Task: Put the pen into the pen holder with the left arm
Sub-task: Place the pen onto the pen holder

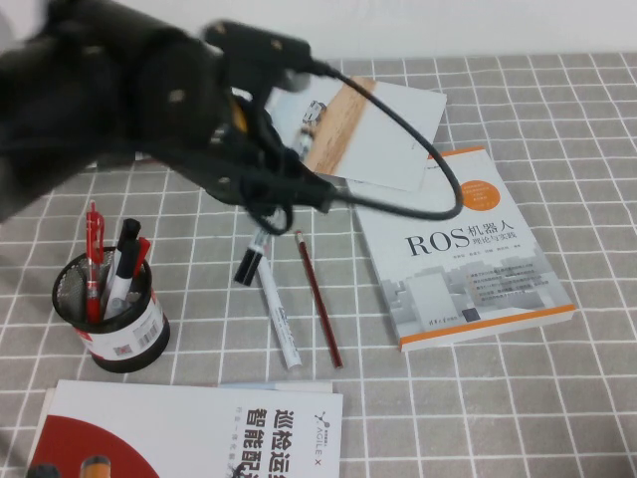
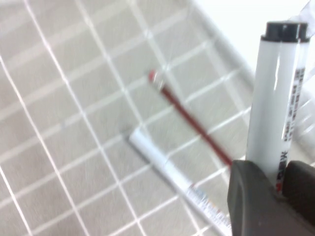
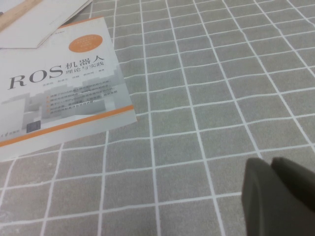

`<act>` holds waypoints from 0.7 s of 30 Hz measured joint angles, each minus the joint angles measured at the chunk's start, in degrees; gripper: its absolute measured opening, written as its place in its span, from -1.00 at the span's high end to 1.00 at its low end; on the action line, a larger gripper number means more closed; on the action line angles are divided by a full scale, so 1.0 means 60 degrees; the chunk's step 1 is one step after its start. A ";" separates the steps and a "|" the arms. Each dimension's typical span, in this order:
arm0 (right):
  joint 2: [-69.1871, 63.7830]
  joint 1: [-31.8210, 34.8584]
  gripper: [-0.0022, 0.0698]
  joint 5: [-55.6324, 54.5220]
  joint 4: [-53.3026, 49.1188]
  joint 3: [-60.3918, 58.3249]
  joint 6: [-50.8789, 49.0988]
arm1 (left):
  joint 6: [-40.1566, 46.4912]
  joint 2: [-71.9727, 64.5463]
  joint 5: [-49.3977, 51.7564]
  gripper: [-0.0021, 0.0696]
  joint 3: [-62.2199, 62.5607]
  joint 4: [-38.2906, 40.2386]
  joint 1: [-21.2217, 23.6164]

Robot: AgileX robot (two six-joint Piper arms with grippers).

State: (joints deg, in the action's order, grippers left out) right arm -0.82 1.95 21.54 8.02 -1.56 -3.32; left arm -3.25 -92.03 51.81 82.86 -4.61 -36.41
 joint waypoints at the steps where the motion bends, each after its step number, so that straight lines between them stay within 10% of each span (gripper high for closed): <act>1: 0.0000 0.0000 0.98 0.0000 0.0000 0.0000 0.0000 | 0.0000 0.0398 -0.0309 0.69 -0.0285 0.0000 -0.0023; 21: 0.0000 0.0000 0.98 0.0000 0.0000 0.0000 0.0000 | -0.3641 0.6540 -0.5038 0.69 -0.6786 -0.3897 -0.0038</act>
State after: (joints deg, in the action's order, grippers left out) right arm -0.82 1.95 21.54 8.02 -1.56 -3.32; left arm -25.10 -52.79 21.58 42.14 -27.99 -36.63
